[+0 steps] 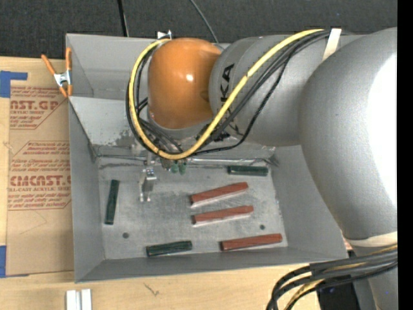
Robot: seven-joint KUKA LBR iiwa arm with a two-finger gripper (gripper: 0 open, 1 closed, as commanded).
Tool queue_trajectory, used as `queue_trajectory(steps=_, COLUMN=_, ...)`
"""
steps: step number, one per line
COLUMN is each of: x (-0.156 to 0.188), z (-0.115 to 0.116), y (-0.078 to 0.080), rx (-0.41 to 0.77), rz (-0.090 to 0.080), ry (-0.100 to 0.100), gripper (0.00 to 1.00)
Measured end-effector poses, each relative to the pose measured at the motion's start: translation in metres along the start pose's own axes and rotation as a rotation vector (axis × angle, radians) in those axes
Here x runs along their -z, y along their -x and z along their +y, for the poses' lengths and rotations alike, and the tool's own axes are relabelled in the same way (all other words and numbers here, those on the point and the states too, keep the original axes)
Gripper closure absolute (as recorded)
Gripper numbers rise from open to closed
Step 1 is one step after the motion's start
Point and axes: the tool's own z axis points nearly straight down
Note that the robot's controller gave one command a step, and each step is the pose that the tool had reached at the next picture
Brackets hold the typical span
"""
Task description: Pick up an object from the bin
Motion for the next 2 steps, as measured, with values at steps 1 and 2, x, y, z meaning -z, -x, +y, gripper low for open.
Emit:
queue_trajectory(steps=1, x=-0.046, z=0.009, y=-0.002, rx=0.231, rz=0.004, ry=0.0, gripper=0.0)
queue_trajectory(steps=2, x=-0.078, z=0.011, y=0.003, rx=0.397, rz=0.007, ry=0.001, gripper=0.0)
